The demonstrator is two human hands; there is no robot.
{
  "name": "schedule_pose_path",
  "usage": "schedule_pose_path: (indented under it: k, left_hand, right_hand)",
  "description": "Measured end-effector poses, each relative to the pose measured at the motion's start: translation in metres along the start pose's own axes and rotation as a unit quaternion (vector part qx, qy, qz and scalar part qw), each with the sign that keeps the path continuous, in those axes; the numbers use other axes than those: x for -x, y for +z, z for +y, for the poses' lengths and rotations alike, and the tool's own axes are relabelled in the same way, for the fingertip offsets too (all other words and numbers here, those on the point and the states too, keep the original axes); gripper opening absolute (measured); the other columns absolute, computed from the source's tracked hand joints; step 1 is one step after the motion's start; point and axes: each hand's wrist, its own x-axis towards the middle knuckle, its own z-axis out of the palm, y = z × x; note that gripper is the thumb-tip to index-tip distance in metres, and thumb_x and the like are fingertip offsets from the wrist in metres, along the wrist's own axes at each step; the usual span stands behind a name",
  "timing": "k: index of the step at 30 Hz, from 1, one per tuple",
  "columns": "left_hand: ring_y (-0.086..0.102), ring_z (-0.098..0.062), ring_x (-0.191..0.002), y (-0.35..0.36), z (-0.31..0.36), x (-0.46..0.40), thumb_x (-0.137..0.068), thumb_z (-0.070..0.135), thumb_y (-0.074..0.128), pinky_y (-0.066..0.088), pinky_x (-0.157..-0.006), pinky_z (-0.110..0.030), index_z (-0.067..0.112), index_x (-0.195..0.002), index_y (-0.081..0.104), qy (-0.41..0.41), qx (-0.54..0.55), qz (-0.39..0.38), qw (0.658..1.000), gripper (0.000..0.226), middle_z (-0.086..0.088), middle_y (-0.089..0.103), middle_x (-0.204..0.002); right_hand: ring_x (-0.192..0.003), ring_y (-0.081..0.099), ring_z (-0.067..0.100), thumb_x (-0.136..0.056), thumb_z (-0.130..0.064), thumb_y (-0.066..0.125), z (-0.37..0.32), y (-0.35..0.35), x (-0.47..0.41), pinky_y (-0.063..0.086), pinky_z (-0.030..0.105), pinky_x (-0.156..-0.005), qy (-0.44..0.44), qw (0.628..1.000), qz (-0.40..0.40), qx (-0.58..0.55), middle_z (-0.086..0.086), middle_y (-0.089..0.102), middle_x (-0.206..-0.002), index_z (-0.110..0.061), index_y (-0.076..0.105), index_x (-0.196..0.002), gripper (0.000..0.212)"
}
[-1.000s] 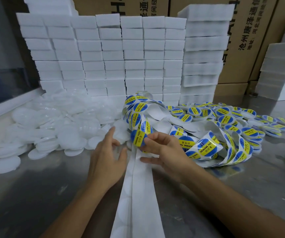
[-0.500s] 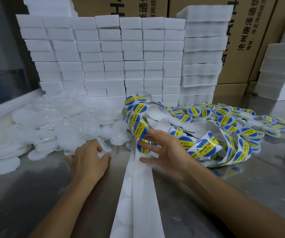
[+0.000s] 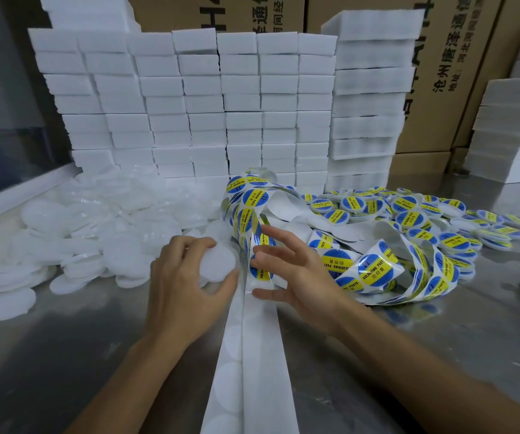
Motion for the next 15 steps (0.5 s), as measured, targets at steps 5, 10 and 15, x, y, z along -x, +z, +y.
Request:
schedule_pose_path:
  k: [5, 10, 15]
  left_hand:
    - [0.056, -0.022, -0.098, -0.001, 0.017, 0.002, -0.076, 0.039, 0.069, 0.044, -0.083, -0.029, 0.011, -0.112, 0.061, 0.100, 0.037, -0.003, 0.994, 0.047, -0.006, 0.061, -0.107]
    - [0.060, -0.006, -0.096, -0.002, 0.022, 0.004, -0.070, 0.022, 0.085, 0.050, -0.079, -0.017, 0.023, -0.114, 0.056, 0.028, 0.158, -0.037, 0.986, 0.052, 0.010, 0.060, -0.109]
    - [0.074, -0.022, -0.074, 0.001, 0.028, 0.003, -0.085, -0.002, 0.068, 0.058, -0.064, -0.026, 0.021, -0.105, 0.063, -0.324, 0.456, -0.069, 0.826, 0.030, -0.004, 0.076, -0.090]
  right_hand:
    - [-0.083, 0.066, 0.015, -0.084, -0.011, 0.076, 0.004, 0.004, 0.003, 0.053, 0.056, -0.091, -0.038, 0.999, -0.017, 0.022, 0.001, 0.068, -0.083, -0.042, 0.054, -0.128, 0.058]
    - [-0.082, 0.065, 0.020, -0.082, -0.005, 0.076, 0.003, 0.002, 0.001, 0.052, 0.057, -0.089, -0.025, 1.000, -0.003, 0.000, 0.009, 0.064, -0.083, -0.040, 0.054, -0.129, 0.062]
    - [-0.086, 0.065, 0.021, -0.083, -0.008, 0.076, 0.003, -0.001, -0.001, 0.055, 0.056, -0.086, -0.025, 1.000, 0.005, -0.008, 0.014, 0.064, -0.089, -0.042, 0.053, -0.129, 0.061]
